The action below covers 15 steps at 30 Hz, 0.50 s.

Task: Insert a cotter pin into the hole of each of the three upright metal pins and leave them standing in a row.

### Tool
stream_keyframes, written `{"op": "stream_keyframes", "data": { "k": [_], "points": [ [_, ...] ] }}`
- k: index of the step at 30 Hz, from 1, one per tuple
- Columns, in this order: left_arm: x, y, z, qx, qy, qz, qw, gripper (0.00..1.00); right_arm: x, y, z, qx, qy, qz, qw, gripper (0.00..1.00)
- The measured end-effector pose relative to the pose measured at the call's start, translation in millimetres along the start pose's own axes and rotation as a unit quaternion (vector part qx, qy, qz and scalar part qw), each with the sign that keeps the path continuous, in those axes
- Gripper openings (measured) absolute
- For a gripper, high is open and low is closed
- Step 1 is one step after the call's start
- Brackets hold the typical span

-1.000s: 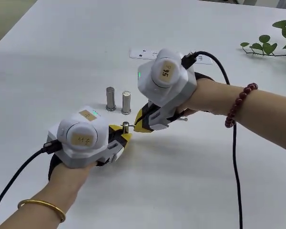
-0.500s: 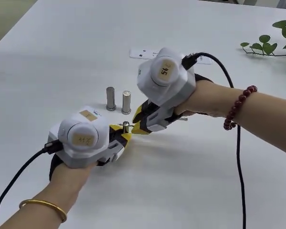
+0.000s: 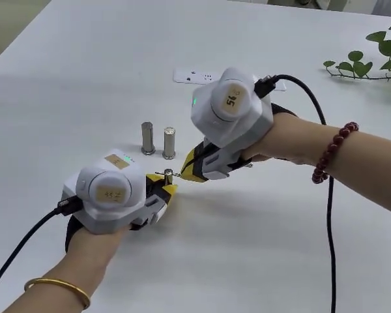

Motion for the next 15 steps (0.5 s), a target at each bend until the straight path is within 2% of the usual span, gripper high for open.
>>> {"op": "stream_keyframes", "data": {
  "k": [15],
  "points": [
    [-0.3, 0.5, -0.5, 0.001, -0.002, 0.002, 1.0, 0.06, -3.6, -3.1, 2.6, 0.002, 0.003, 0.003, 1.0, 0.0]
  ]
}}
Point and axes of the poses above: the centre of the closed fingertips' face, and the gripper's own axes: x roughly backward along the fingers, z roughly to its right, y roughly out of its underside, the point moved 8 cm from there along x, roughly backward along the fingers, and after that the axes turned 4 degrees about -y, right-handed, at the moved point
